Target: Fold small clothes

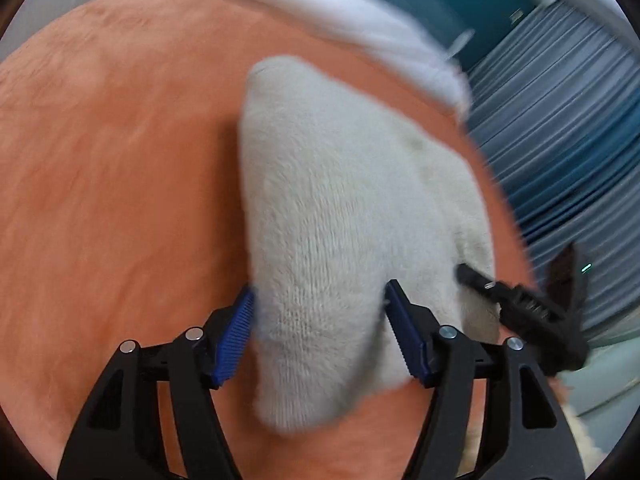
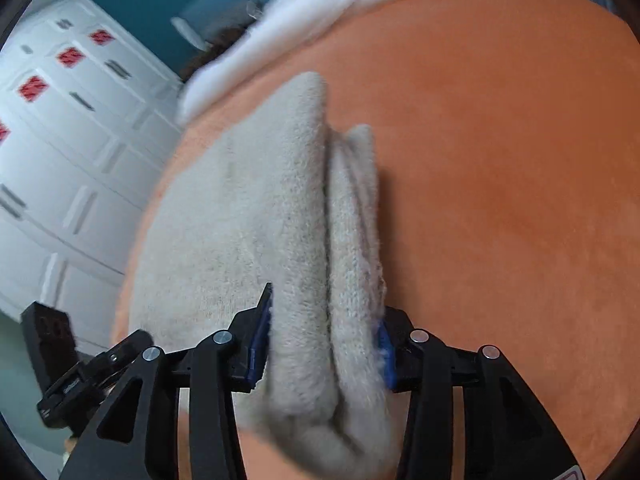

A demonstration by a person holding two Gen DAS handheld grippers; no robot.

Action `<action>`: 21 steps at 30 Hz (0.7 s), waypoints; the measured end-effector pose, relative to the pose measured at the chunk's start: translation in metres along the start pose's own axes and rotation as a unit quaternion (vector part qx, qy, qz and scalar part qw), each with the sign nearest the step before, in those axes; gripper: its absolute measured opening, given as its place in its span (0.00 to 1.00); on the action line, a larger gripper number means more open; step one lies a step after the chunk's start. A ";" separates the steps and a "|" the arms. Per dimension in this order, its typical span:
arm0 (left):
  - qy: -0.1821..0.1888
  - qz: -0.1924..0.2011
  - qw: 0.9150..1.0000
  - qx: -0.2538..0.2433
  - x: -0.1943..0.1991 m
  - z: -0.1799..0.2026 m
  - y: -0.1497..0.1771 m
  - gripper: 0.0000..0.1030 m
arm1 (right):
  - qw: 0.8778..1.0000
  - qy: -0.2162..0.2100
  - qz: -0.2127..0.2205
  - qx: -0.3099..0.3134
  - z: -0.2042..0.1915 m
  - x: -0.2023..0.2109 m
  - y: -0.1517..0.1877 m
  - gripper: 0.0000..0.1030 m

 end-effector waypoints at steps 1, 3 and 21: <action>-0.007 -0.003 1.000 -0.006 -0.002 -0.004 0.008 0.61 | 1.000 0.006 0.001 -0.012 0.007 0.000 0.005 0.38; 0.008 0.023 1.000 -0.007 0.013 -0.003 0.015 0.60 | 0.998 -0.015 0.056 -0.012 -0.002 0.028 0.009 0.39; 0.076 -0.015 0.989 0.123 -0.029 -0.033 0.009 0.80 | 0.998 -0.029 -0.052 -0.024 0.008 -0.037 0.004 0.68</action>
Point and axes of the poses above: each gripper's, at about its wrist camera, not at the fingertips, and x roughly against the way its jaws point, z to its right, y to its underside, the point moved 2 cm from there along -x, roughly the way its jaws point, and after that the axes turned 6 degrees about z, right-handed, at the moved point
